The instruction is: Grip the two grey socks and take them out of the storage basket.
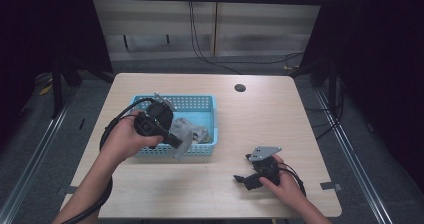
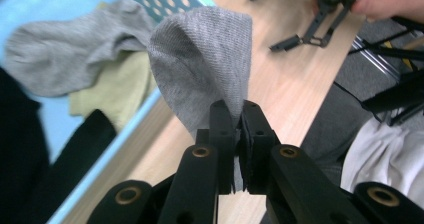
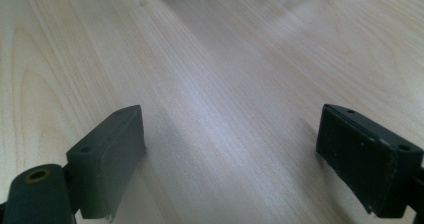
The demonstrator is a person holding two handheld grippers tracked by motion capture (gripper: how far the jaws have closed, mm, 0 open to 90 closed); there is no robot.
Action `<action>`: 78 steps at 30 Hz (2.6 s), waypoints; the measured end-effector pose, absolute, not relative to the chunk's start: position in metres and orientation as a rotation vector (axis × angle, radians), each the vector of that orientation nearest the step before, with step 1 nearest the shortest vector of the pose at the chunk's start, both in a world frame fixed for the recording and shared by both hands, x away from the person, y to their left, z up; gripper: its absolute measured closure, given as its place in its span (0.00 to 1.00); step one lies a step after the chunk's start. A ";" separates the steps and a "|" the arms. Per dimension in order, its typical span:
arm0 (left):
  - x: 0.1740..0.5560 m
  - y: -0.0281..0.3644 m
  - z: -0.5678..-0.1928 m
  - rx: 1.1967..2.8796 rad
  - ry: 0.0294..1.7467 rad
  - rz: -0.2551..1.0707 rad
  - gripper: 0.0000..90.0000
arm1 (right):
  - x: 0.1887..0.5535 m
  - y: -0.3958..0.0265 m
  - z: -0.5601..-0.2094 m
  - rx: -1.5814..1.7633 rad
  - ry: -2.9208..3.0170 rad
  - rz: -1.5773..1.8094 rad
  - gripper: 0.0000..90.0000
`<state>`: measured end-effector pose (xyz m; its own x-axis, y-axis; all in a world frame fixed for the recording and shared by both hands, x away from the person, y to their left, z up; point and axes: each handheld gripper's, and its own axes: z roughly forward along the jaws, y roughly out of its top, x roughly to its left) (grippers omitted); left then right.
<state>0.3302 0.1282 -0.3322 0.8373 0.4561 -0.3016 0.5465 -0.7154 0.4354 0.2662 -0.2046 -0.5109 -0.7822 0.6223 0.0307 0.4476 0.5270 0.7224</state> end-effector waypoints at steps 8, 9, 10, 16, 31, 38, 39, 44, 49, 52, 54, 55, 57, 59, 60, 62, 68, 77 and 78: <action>0.313 0.113 -0.363 2.536 0.668 -0.307 0.95 | 0.266 -0.205 -0.511 0.902 2.538 1.098 0.13; 0.312 0.111 -0.368 2.543 0.672 -0.309 0.95 | 0.266 -0.205 -0.511 0.906 2.539 1.097 0.13; 0.312 0.111 -0.368 2.543 0.672 -0.309 0.95 | 0.266 -0.205 -0.511 0.906 2.539 1.097 0.13; 0.310 0.103 -0.392 2.585 0.664 -0.316 0.94 | 0.266 -0.205 -0.511 0.905 2.539 1.097 0.13; 0.319 0.112 -0.396 2.457 0.766 -0.183 0.52 | 0.266 -0.205 -0.511 0.905 2.539 1.097 0.13; 0.329 0.113 -0.387 2.445 0.791 -0.144 0.50 | 0.266 -0.205 -0.511 0.905 2.539 1.097 0.13; 0.334 0.112 -0.386 2.434 0.805 -0.131 0.50 | 0.266 -0.205 -0.511 0.905 2.539 1.097 0.13; 0.349 0.113 -0.387 2.439 0.841 -0.087 0.49 | 0.266 -0.205 -0.511 0.905 2.539 1.098 0.13; 0.366 0.114 -0.391 2.420 0.901 -0.055 0.49 | 0.266 -0.205 -0.511 0.905 2.539 1.097 0.13; 0.372 0.115 -0.394 2.417 0.915 -0.056 0.49 | 0.266 -0.205 -0.511 0.905 2.539 1.097 0.13; 0.378 0.114 -0.397 2.409 0.940 -0.055 0.49 | 0.266 -0.205 -0.511 0.904 2.539 1.097 0.13; 0.381 0.113 -0.398 2.410 0.948 -0.056 0.49 | 0.266 -0.205 -0.511 0.905 2.539 1.097 0.13; 0.386 0.112 -0.401 2.415 0.965 -0.038 0.49 | 0.266 -0.205 -0.511 0.905 2.539 1.097 0.13; 0.391 0.110 -0.404 2.407 0.989 -0.034 0.49 | 0.266 -0.205 -0.511 0.905 2.539 1.097 0.13; 0.394 0.110 -0.405 2.404 1.000 -0.031 0.49 | 0.266 -0.204 -0.511 0.908 2.537 1.099 0.13; 0.399 0.109 -0.408 2.407 1.016 -0.020 0.49 | 0.266 -0.204 -0.511 0.908 2.537 1.099 0.13; 0.414 0.104 -0.419 2.400 1.059 0.000 0.49 | 0.266 -0.204 -0.511 0.908 2.537 1.099 0.13; 0.426 0.099 -0.435 2.419 1.109 0.024 0.49 | 0.266 -0.205 -0.511 0.907 2.537 1.100 0.13; 0.427 0.097 -0.438 2.413 1.114 0.013 0.49 | 0.266 -0.205 -0.511 0.907 2.537 1.100 0.13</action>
